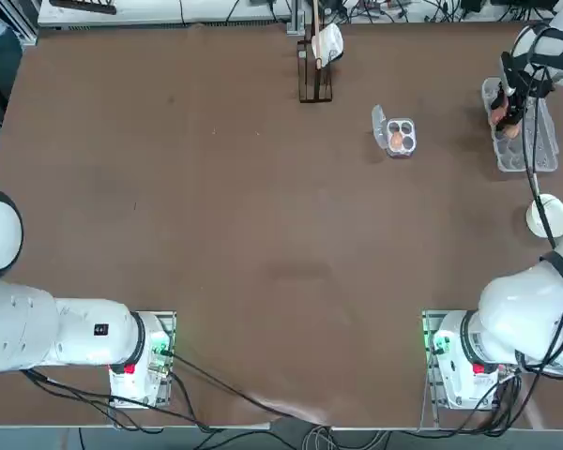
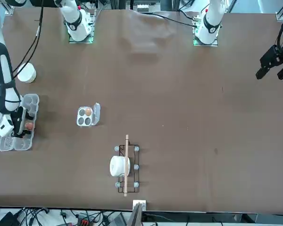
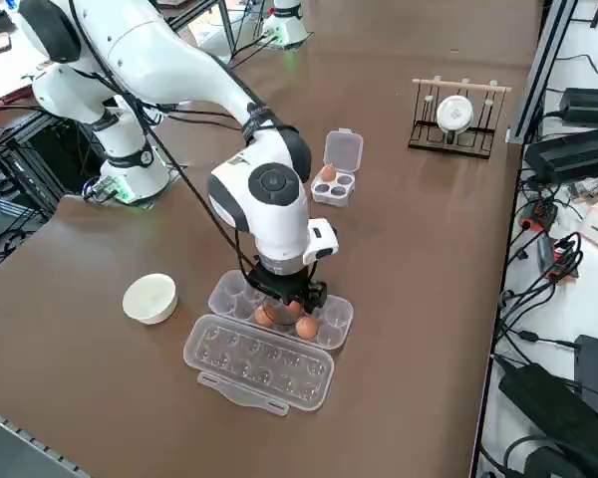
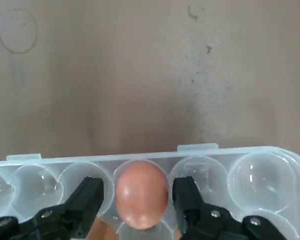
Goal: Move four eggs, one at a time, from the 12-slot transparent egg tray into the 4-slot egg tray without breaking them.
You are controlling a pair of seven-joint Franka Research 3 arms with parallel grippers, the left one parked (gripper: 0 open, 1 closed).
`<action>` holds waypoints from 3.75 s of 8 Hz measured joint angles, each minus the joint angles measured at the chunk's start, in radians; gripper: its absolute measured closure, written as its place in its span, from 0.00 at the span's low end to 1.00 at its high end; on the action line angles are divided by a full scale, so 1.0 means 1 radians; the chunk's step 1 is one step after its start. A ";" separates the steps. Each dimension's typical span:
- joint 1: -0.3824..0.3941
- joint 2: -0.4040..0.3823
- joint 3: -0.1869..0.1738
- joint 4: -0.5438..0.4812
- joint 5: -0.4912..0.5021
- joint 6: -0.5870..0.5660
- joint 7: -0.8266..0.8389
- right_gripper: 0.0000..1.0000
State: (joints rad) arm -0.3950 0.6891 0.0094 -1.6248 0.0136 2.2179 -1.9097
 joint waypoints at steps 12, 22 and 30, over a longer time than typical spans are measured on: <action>0.021 -0.164 0.016 0.031 0.002 -0.234 0.216 0.42; 0.418 -0.297 0.033 -0.116 -0.001 -0.246 1.374 0.42; 0.611 -0.284 0.035 -0.317 -0.001 0.075 1.882 0.42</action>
State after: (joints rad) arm 0.2161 0.4050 0.0443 -1.9415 0.0125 2.2931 -0.0275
